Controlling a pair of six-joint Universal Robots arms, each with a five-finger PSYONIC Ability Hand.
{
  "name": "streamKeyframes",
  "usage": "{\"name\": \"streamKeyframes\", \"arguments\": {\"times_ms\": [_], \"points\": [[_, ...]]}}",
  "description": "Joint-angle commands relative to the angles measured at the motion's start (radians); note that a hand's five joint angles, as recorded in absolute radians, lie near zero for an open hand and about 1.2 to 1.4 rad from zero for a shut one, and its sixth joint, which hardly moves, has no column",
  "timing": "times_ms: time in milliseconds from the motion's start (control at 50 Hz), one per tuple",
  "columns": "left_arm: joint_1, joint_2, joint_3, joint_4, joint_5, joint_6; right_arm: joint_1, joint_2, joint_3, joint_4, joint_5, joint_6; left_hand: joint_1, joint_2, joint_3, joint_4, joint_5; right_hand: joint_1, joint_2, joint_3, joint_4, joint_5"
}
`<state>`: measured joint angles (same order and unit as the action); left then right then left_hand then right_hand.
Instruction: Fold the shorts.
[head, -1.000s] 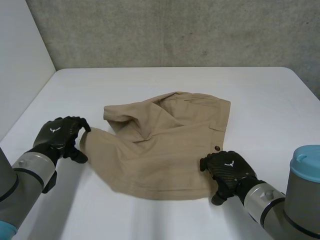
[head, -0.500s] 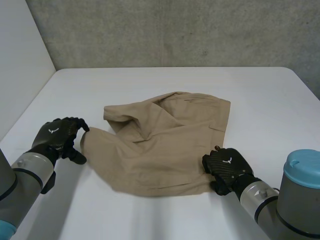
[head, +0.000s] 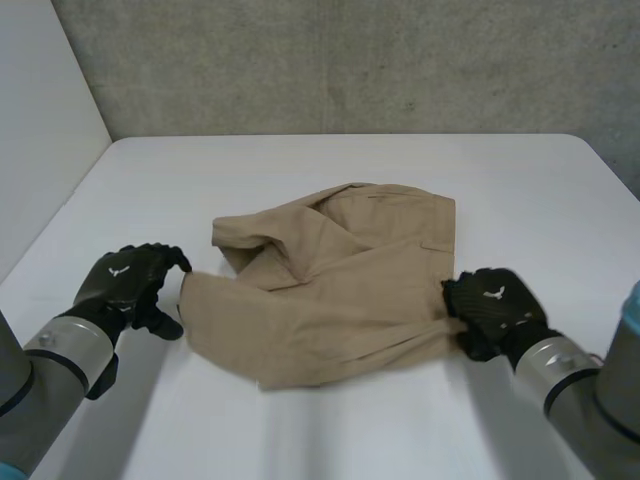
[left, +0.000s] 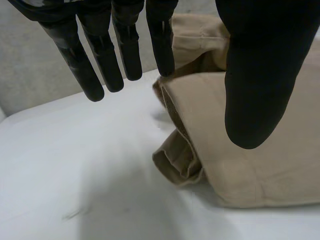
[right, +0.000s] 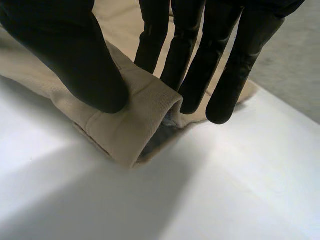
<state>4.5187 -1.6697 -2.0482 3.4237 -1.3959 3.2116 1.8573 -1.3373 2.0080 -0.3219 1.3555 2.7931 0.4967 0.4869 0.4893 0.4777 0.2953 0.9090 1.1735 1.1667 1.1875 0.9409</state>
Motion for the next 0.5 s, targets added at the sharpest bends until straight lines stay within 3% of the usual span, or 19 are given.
{"name": "streamKeyframes", "arguments": {"times_ms": [20,320,500], "points": [[0.0,0.024,-0.033,0.0,0.195,0.008,-0.109,-0.019,0.009,0.014,0.004,-0.017,0.051,0.061,0.059,0.07,0.078,0.487,0.223,0.23,0.209,0.281],[-0.013,0.05,-0.11,0.003,0.294,0.195,-0.112,-0.014,0.012,0.012,0.005,-0.012,0.271,0.281,0.279,0.29,0.298,0.487,0.223,0.23,0.209,0.281],[-0.064,0.056,-0.142,0.006,0.354,0.206,-0.112,-0.014,0.017,0.012,0.002,-0.012,0.33,0.34,0.338,0.349,0.357,0.487,0.223,0.23,0.209,0.281]]}}
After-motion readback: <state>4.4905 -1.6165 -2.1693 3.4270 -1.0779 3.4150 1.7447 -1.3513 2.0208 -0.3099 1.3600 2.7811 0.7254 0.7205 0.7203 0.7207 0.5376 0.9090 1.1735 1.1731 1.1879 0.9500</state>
